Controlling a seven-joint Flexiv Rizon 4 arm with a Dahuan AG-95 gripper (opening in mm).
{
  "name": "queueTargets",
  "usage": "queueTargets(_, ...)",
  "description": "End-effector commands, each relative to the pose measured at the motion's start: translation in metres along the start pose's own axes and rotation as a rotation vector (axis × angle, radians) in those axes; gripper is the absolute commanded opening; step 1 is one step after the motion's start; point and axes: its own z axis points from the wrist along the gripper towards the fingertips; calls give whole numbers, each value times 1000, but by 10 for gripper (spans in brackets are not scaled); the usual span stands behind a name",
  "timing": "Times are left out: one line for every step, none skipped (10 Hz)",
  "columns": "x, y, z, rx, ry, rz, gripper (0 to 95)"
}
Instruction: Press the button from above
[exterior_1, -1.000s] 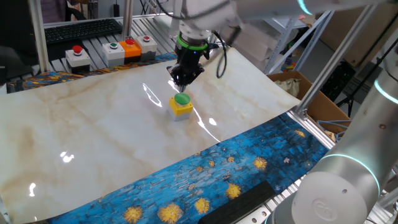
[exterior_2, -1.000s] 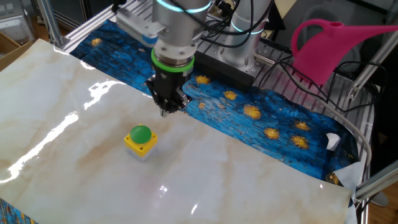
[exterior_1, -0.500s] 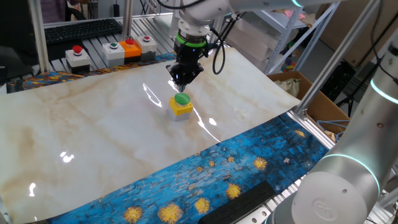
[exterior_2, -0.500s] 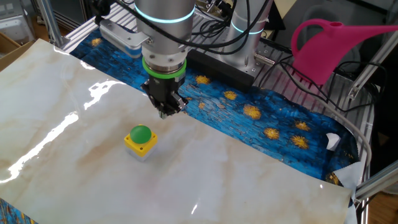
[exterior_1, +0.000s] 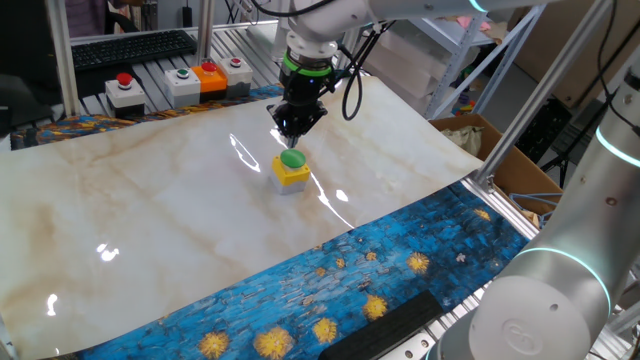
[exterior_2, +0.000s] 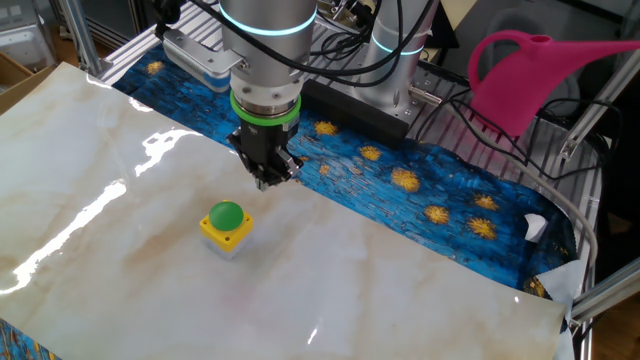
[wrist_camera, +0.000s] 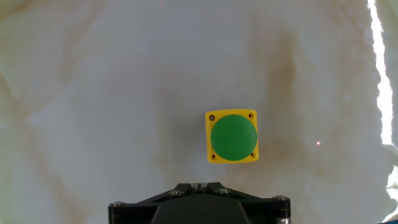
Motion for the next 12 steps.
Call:
queueTargets(0,0,0,1,-2,0,0)
queueTargets(0,0,0,1,-2,0,0)
queueTargets(0,0,0,1,-2,-1,0)
queueTargets(0,0,0,1,-3,-1,0)
queueTargets(0,0,0,1,-3,-1,0)
queueTargets(0,0,0,1,-4,-1,0)
queueTargets(0,0,0,1,-4,-2,0)
queueTargets(0,0,0,1,-4,-6,0)
queueTargets(0,0,0,2,-5,-9,0)
queueTargets(0,0,0,2,-5,-8,0)
queueTargets(0,0,0,2,-5,-8,0)
queueTargets(0,0,0,3,-5,-8,0)
